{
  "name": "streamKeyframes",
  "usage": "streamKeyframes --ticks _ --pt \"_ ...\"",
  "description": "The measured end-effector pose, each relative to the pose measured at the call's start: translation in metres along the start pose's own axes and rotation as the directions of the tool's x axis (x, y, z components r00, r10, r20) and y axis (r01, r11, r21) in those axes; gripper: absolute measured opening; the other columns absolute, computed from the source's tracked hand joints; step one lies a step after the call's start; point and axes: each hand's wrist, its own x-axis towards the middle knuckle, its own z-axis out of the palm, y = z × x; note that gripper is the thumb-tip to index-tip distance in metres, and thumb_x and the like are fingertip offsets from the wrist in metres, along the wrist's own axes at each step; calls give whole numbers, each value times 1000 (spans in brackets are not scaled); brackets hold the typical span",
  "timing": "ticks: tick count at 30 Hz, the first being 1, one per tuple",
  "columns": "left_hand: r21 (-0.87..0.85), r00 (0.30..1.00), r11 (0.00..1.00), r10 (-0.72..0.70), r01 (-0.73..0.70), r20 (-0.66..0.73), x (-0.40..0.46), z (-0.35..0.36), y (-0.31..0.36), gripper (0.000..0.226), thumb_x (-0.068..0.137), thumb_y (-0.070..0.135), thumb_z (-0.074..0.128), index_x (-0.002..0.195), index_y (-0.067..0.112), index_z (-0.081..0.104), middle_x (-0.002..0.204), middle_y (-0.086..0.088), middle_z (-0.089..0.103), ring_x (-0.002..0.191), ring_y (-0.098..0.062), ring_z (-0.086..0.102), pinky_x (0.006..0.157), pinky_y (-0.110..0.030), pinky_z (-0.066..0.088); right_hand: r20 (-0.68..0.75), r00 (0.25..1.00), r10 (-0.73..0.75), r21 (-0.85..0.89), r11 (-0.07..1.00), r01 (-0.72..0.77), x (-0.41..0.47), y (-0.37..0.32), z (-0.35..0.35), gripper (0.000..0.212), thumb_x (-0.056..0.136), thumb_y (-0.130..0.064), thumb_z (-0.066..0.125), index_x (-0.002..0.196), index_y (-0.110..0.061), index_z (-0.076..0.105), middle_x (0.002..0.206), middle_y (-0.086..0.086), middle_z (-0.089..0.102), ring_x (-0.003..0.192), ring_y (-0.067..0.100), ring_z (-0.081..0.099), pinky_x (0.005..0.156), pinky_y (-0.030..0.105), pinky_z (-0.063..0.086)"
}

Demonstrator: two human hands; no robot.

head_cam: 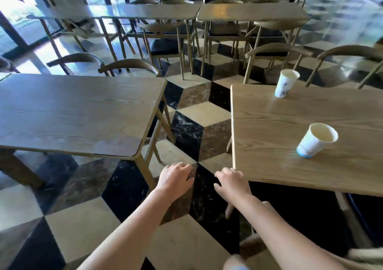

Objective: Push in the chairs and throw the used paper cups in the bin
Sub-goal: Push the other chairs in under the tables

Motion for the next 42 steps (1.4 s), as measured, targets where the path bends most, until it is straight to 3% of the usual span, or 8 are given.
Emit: streamKeyframes --ticks 7,16,27,34,42 --pt "9 1000 1000 28 -28 -11 65 -12 -57 38 89 39 52 121 20 55 118 0 62 110 -20 57 90 -35 45 0 1000 27 -20 999 -27 85 -19 -25 26 90 -31 48 108 -16 57 113 7 57 110 27 49 91 39 38" --pt "85 999 996 -7 4 44 215 -33 -124 35 90 42 48 117 19 54 106 -1 62 102 -21 58 88 -34 44 -74 997 -10 26 1000 12 263 -12 -51 24 92 -33 49 109 -18 56 113 6 58 106 25 51 90 38 40" --pt "90 998 996 14 -19 56 423 -58 -157 36 91 41 48 118 18 53 109 -2 61 105 -21 57 89 -33 40 -97 994 58 19 998 -56 438 70 -104 29 92 -33 48 114 -17 57 112 5 59 106 24 52 88 37 41" --pt "75 993 992 100 -105 66 562 -57 -184 40 90 43 48 124 21 51 116 0 61 109 -20 56 91 -34 42 -105 983 150 26 989 -148 556 121 -119 24 92 -29 47 109 -17 59 108 5 60 102 25 53 86 37 41" --pt "58 982 980 188 -188 11 747 -94 -236 27 87 40 51 101 18 58 96 0 63 97 -20 59 86 -33 43 -128 959 251 46 968 -247 713 170 -175 23 93 -31 48 111 -18 56 112 6 58 106 26 51 88 38 39"
